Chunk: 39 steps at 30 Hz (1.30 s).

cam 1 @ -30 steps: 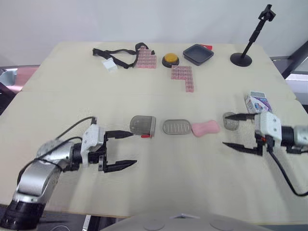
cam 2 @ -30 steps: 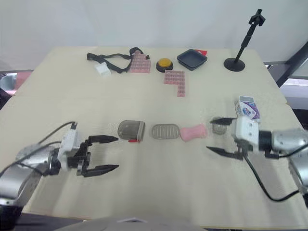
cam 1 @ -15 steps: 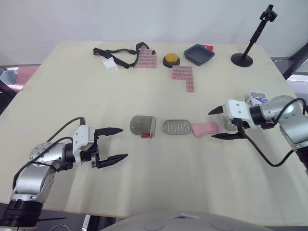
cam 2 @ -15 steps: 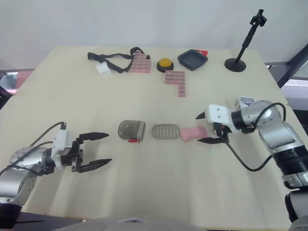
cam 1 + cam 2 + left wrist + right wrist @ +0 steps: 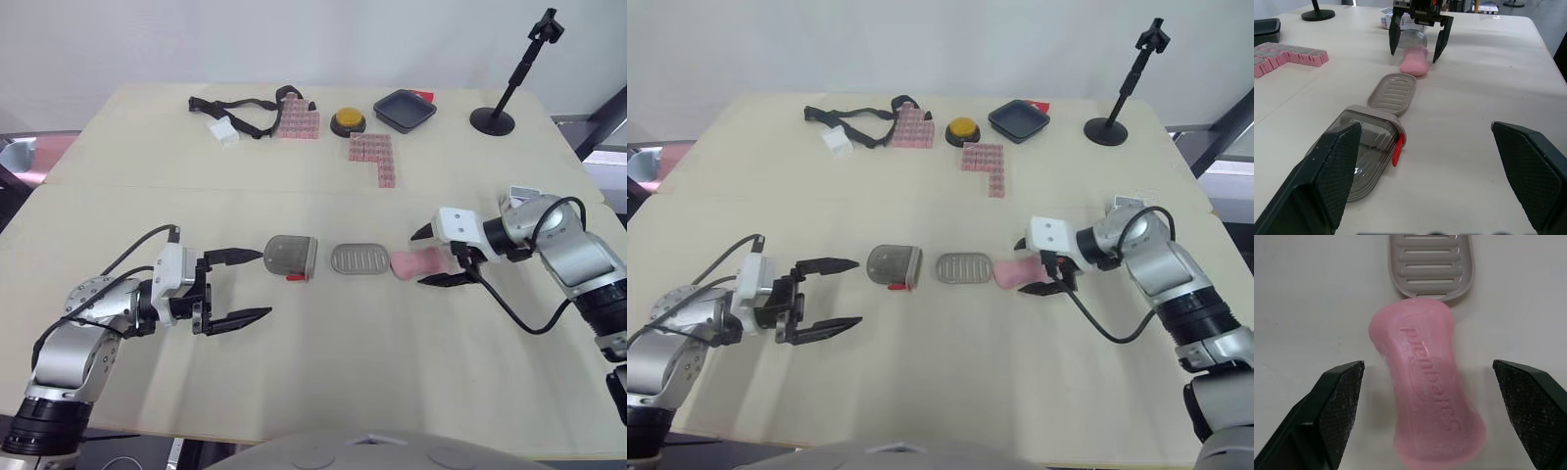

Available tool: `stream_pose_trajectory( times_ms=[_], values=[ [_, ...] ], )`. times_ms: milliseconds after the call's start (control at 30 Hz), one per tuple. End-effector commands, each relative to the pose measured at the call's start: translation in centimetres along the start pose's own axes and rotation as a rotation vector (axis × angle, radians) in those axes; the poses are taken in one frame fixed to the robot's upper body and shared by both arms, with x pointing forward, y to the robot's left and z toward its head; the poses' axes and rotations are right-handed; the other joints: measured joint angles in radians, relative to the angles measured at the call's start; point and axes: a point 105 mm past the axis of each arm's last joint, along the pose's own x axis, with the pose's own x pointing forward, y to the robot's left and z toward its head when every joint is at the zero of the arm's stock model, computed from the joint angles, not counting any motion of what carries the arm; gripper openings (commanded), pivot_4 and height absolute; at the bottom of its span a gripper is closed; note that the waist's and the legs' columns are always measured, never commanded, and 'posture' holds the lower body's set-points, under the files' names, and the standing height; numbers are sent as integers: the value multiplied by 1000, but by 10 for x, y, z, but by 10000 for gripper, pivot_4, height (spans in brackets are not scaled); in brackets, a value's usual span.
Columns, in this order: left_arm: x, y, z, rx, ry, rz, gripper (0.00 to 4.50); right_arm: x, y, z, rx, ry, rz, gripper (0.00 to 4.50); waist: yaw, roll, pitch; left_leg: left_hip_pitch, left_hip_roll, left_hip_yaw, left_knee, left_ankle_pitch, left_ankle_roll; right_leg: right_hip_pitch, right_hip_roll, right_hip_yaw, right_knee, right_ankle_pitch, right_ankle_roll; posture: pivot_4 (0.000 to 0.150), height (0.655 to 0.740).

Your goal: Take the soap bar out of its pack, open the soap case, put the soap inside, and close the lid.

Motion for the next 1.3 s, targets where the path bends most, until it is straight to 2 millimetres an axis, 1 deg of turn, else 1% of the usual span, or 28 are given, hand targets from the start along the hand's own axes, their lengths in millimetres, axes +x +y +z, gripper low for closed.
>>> stream_pose_trajectory(
  times_ms=[33,367,633,733,933,1033,1100,1233,1300],
  values=[
    [2,-1,9,28,-23,-8,44969,-5,-3,6,-31,9,2,45000,0,0,0,0,0,0,0,0,0,0,0,0,0,0,0,1500,7338],
    [5,-11,7,38,-22,-42,44969,2,-5,9,-34,3,22,45000,0,0,0,0,3,2,0,0,0,0,2,0,0,0,0,1500,7338],
    [5,-15,5,29,-13,-39,44969,6,-3,6,-36,21,41,45000,1,0,0,1,5,2,0,0,0,0,3,0,0,0,-1,1500,7338],
    [5,-15,5,24,-15,-31,45000,7,-3,4,-31,25,43,36999,1,0,0,1,5,3,0,0,0,0,3,0,0,0,-1,1500,7338],
    [5,-18,4,24,-12,-35,45000,7,-3,3,-30,31,43,17074,1,0,0,1,5,3,0,0,0,0,4,0,0,0,-1,1500,7338],
    [5,-16,2,27,-5,-33,45000,7,-4,6,-38,24,37,16972,1,0,0,1,5,3,0,0,0,0,4,0,0,1,-1,1500,7338],
    [4,-15,1,28,-1,-31,45000,2,-8,12,-73,20,26,16972,1,0,0,1,5,3,0,0,0,0,4,0,0,1,-1,1500,7338],
    [2,-13,-1,29,5,-27,45000,-11,-19,38,-125,-30,-15,16972,-2,0,0,1,5,4,0,0,0,0,4,1,1,1,-1,1500,7338],
    [0,-10,-3,29,11,-15,45000,-13,-23,57,-152,-61,-36,16972,-2,0,0,2,5,4,0,0,0,-1,4,1,2,1,-1,1500,7338]
  ],
)
